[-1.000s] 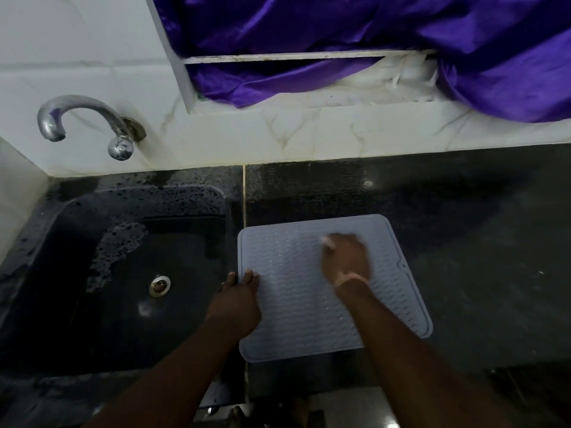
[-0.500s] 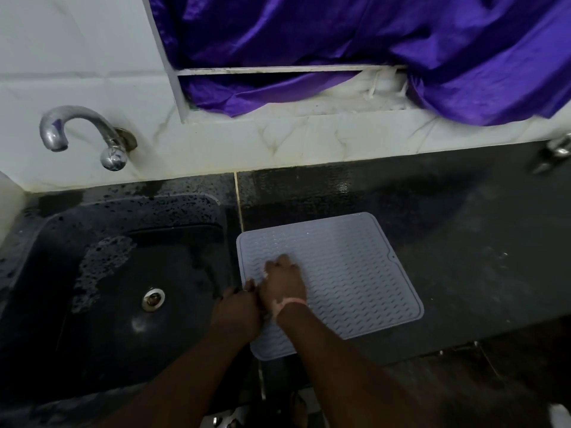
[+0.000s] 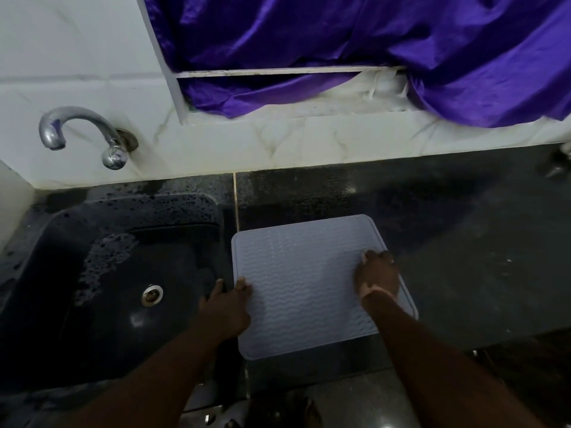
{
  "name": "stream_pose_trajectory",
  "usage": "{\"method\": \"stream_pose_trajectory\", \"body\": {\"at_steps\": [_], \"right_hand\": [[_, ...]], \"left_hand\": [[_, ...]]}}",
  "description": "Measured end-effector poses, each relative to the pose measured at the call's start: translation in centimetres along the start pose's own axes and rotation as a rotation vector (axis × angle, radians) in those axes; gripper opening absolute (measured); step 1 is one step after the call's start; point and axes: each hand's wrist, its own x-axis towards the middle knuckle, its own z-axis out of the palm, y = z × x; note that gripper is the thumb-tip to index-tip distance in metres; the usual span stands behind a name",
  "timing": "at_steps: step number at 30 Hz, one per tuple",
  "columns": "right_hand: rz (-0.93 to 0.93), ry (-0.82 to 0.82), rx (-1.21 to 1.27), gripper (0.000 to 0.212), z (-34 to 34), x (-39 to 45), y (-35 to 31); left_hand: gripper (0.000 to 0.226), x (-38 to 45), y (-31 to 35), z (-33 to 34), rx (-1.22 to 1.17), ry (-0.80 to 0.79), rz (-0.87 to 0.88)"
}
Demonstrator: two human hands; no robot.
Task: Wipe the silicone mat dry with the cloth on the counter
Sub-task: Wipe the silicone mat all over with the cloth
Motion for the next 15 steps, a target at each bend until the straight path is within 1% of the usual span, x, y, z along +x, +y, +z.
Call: {"method": "stream_pose_trajectory", "body": {"at_steps": [3,7,9,11,12,13,15], "right_hand": [[-0.147,-0.012,-0.034,0.029,2.1,-3.9,-4.6],[-0.441,-0.147,0.055,0.029,4.8,-10.2,-12.1],[-0.502,-0.251,0.161,0.025,4.8,-11.2,-13.8],[-0.493,-0.288,0.352,0.021,3.5,-10.1,-12.7],[-0.468,-0.257,0.418,0.02,2.6,-9.0,-11.4],[-0.445,-0.191,0.425,0.019,1.7,-7.5,-9.7],[-0.353,-0.023,0.289,0.023,0.6,-3.4,-5.2]], "left_hand": [[0.081,0.4,0.3,0.3,0.014,0.002,-0.029],[0.08,0.8,0.6,0.8,0.067,0.019,-0.055],[0.083,0.8,0.7,1.0,0.084,0.028,-0.075],[0.084,0.7,0.7,1.1,0.067,0.029,-0.07],[0.084,0.5,0.6,1.1,0.052,0.033,-0.061],[0.083,0.5,0.7,0.9,0.039,0.043,-0.056],[0.078,0.0,0.9,1.1,0.033,0.078,-0.065]]}}
